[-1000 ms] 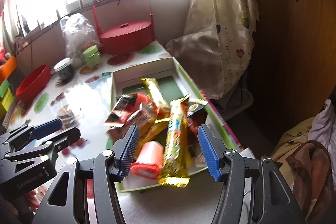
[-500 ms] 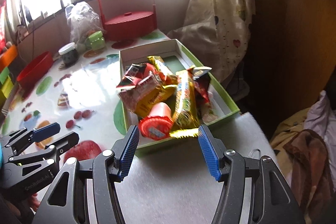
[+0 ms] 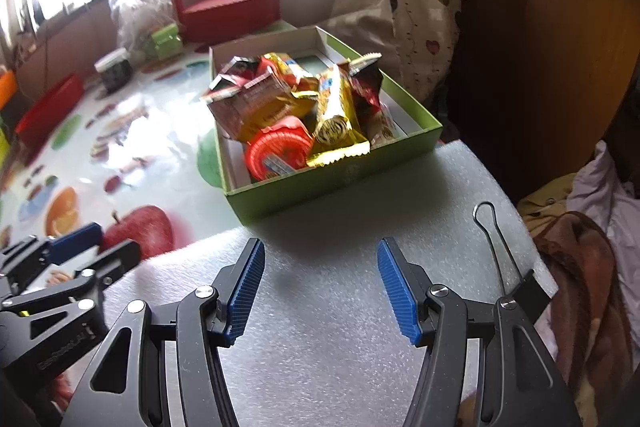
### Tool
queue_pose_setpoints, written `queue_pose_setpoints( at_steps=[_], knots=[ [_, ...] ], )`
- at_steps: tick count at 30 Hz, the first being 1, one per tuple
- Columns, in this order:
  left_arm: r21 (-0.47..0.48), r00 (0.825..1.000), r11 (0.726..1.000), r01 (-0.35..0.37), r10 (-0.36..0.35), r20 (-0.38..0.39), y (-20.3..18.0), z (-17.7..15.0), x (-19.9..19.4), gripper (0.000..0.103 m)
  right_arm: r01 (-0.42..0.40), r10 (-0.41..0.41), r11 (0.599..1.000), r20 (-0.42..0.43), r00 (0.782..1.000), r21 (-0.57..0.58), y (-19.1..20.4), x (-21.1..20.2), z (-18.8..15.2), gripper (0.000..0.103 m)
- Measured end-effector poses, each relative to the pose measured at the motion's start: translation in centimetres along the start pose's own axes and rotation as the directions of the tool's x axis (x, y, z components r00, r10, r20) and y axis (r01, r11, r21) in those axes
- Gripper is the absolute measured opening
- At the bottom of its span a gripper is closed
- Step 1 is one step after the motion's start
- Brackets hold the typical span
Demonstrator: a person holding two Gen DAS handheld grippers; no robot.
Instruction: Organize snacks
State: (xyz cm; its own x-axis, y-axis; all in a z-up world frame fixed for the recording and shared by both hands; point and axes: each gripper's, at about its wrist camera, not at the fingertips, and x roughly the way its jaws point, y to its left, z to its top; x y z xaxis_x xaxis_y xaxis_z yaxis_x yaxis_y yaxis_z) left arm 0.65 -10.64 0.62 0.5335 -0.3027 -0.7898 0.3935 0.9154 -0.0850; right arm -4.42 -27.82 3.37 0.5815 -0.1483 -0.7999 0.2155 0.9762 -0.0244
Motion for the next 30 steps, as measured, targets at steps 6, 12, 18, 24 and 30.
queue_pose_setpoints(
  at_steps=[6,12,18,24,30],
  knots=[
    [0.004,1.000,1.000,-0.026,0.026,0.014,-0.12,-0.22,0.13,0.053,0.017,-0.017,1.000,0.004,1.000,-0.002,0.13,0.18,-0.40,0.059],
    [-0.009,0.999,1.000,-0.026,0.026,0.024,-0.03,-0.35,0.11,0.053,0.018,-0.018,1.000,0.018,1.000,0.008,0.13,0.09,-0.77,0.060],
    [-0.020,0.999,1.000,-0.023,0.023,0.032,0.23,-0.46,-0.03,0.053,0.018,-0.018,0.999,0.022,1.000,0.027,-0.04,-0.01,-0.88,0.060],
    [-0.027,0.999,0.999,-0.029,0.030,0.035,0.24,-0.40,-0.01,0.053,0.020,-0.021,0.999,0.028,0.999,0.035,-0.02,-0.02,-0.90,0.060],
    [-0.023,0.999,0.999,-0.034,0.035,0.035,0.12,-0.34,0.06,0.053,0.021,-0.022,0.999,0.031,0.999,0.038,-0.08,-0.01,-0.97,0.060]
  ],
)
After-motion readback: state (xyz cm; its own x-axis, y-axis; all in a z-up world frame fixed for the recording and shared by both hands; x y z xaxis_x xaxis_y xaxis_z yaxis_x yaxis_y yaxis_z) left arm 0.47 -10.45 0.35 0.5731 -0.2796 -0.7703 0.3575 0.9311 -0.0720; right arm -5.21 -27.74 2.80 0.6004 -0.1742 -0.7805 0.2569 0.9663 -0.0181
